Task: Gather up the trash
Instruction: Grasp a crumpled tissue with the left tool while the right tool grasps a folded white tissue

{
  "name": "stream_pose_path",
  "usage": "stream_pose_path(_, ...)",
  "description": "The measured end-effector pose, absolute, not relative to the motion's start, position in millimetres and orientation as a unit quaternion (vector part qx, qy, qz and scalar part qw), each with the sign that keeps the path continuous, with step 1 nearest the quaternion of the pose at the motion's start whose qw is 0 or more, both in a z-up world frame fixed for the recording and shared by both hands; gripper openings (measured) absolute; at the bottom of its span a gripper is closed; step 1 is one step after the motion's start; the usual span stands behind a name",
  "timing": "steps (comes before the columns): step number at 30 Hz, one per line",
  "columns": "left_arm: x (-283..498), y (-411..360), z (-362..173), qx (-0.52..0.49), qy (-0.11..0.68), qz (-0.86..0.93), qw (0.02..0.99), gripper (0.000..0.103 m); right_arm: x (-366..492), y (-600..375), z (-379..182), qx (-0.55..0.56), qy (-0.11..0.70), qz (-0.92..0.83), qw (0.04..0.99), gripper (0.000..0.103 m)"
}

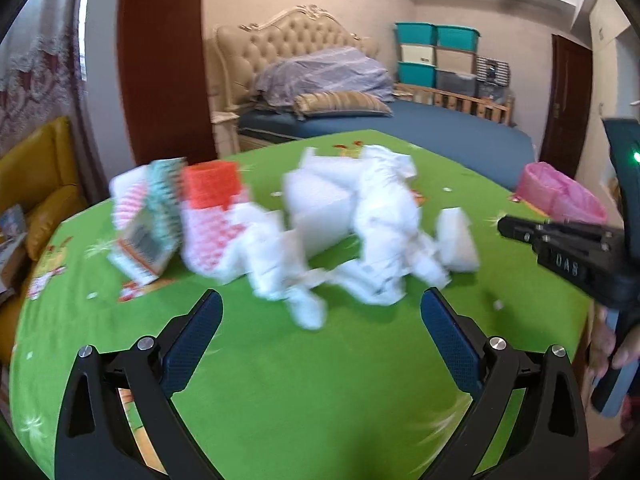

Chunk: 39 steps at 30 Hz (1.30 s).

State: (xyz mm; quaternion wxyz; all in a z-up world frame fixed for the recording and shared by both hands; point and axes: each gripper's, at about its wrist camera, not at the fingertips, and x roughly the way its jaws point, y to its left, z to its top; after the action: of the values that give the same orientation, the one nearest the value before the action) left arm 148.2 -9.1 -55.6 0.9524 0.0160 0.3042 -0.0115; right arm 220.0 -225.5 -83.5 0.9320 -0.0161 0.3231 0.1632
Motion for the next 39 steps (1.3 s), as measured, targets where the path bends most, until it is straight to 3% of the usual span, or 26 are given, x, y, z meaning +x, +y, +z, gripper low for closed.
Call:
stream_pose_path(1,152.9,-13.8,-55.7,0.018,0.306,-0.014,0.952,0.094,221.5,-228.6,-85.7,-0.012,0.328,0.168,0.93,0.002)
stream_pose_path(2,160.2,-20.7,-56.3,0.023,0.309,-0.019,0.951,0.093,223.6,-232.7,-88.2,-0.006,0.333,0.168,0.928,0.019)
stream_pose_path(3,165.4,-25.3,-57.3,0.027,0.312,-0.022,0.949,0.093,225.0,-235.8,-89.9,0.001,0.336,0.165,0.927,0.038)
stream_pose_path(4,174.4,-32.5,-59.0,0.032,0.317,-0.025,0.947,0.091,226.5,-241.7,-90.4,0.014,0.338,0.164,0.926,0.073)
stream_pose_path(8,204.8,-40.7,-68.7,0.027,0.347,-0.023,0.937,0.077,224.5,-254.0,-89.4,0.035,0.333,0.165,0.928,0.07)
stream_pose_path(15,230.1,-38.9,-81.2,0.004,0.378,-0.026,0.926,0.067,222.4,-255.5,-96.7,0.031,0.338,0.164,0.926,0.07)
stream_pose_path(16,233.1,-37.8,-83.6,-0.002,0.385,-0.035,0.922,0.059,222.4,-253.6,-98.0,0.029,0.34,0.165,0.926,0.07)
stream_pose_path(17,233.7,-37.1,-85.0,-0.007,0.389,-0.045,0.92,0.044,221.7,-251.3,-99.0,0.027,0.34,0.165,0.925,0.07)
stream_pose_path(19,227.0,-36.0,-82.9,-0.01,0.379,-0.051,0.924,0.034,220.7,-245.2,-99.2,0.02,0.341,0.168,0.925,0.07)
stream_pose_path(28,145.9,2.3,-65.1,-0.003,0.306,0.001,0.952,0.033,218.5,-210.7,-91.6,-0.019,0.334,0.176,0.926,0.07)
stream_pose_path(34,132.7,30.4,-66.7,-0.027,0.298,0.033,0.954,0.033,236.0,-182.7,-97.3,-0.044,0.35,0.115,0.929,0.057)
stream_pose_path(39,131.5,26.2,-67.4,-0.01,0.302,0.034,0.953,0.033,246.2,-172.3,-99.5,-0.041,0.364,0.099,0.925,0.057)
